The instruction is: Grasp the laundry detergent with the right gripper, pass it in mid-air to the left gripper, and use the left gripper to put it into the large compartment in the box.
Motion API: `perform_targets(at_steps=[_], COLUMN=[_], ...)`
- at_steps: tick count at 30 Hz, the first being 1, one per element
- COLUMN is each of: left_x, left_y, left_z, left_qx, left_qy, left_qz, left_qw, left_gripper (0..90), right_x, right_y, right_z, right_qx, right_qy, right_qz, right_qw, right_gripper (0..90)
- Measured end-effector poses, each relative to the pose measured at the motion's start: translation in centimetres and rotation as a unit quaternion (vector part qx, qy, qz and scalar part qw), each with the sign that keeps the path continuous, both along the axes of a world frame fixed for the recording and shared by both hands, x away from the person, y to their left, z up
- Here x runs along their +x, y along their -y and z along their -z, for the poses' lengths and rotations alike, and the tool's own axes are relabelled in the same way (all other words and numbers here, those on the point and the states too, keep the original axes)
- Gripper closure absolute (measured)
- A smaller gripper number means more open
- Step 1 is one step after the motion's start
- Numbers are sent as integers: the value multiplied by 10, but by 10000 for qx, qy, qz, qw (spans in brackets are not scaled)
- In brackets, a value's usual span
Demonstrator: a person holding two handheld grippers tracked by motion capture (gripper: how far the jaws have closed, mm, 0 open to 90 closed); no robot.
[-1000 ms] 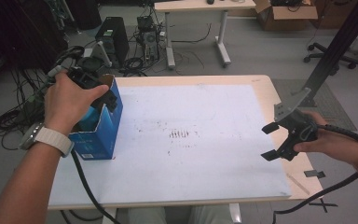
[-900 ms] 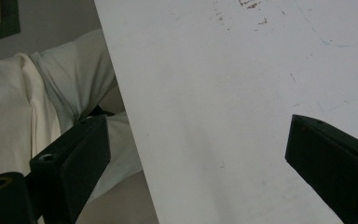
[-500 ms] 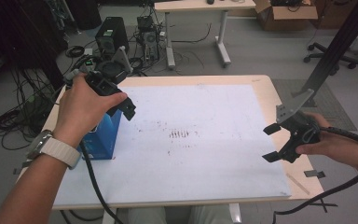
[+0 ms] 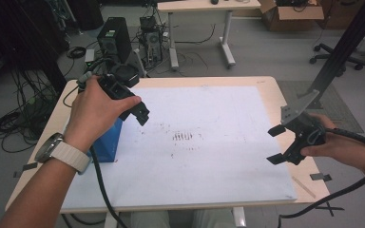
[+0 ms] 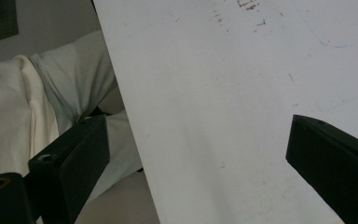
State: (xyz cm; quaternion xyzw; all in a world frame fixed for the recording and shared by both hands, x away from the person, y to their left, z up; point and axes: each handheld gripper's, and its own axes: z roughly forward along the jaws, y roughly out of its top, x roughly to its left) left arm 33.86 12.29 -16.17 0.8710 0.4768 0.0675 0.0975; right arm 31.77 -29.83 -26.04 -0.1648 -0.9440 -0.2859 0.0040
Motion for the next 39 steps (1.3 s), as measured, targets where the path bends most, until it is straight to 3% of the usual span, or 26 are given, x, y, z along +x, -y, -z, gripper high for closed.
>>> perform_targets(at_steps=[15, 23, 39], left_x=[5, 9, 13], left_y=[19, 29, 34], left_z=[5, 7, 14], left_qx=[-86, -232, -295], left_qy=[-102, -152, -121], left_qz=[210, 561, 832], left_qw=[9997, 9980, 9960], left_gripper=[51, 51, 51], right_x=[8, 13, 23], right_y=[-3, -5, -9], right_z=[-1, -2, 2], right_qx=[-15, 14, -31], right_qy=[-19, -15, -99], right_qz=[-24, -3, -2], right_qw=[10000, 10000, 9999], right_gripper=[61, 61, 61])
